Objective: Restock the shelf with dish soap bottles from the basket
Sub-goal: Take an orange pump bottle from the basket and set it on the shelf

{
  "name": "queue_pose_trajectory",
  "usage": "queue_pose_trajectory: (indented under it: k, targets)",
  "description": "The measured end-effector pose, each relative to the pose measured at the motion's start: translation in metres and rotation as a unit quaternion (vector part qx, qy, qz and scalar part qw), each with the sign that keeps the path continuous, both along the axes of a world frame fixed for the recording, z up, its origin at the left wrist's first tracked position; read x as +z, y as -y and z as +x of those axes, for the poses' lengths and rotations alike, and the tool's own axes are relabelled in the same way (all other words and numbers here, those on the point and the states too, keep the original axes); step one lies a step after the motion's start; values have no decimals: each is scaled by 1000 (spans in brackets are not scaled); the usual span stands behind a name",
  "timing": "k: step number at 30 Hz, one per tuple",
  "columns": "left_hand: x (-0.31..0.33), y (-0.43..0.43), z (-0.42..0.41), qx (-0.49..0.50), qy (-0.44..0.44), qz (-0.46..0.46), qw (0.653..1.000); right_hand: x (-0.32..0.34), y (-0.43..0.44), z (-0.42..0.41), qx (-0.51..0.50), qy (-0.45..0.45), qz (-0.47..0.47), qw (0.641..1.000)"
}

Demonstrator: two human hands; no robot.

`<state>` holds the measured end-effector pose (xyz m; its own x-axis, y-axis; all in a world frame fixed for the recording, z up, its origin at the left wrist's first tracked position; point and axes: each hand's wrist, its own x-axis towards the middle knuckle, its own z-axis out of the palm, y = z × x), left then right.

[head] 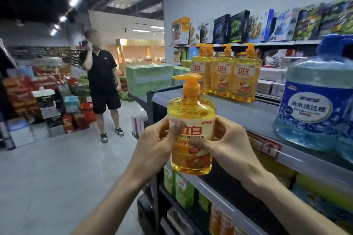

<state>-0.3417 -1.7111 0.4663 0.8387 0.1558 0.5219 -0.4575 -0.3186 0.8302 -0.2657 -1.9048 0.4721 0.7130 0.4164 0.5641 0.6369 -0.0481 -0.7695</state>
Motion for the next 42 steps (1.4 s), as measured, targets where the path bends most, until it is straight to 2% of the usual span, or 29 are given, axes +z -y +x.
queue_pose_trajectory:
  k: [7,11,17,25,33,38,42]
  targets:
    - [52,-47,63,-91,111,3,990,51,-41,44,-32,98,62,993]
    - [77,-64,108,-144,168,7,975,74,-61,71,-103,162,83,978]
    - [91,-79,183,-192,136,-19,972,82,-80,126,-213,211,69,951]
    - [94,-71,248,-221,63,-62,971,86,-87,179,-262,101,43,959]
    - [96,-56,278,-157,-28,-99,982,81,-92,215,-301,-45,54,951]
    - [86,-58,291,-150,-40,-90,984,72,-93,225,-320,-56,68,943]
    - [79,-68,293,-195,-45,-32,979,65,-91,221,-321,-40,41,945]
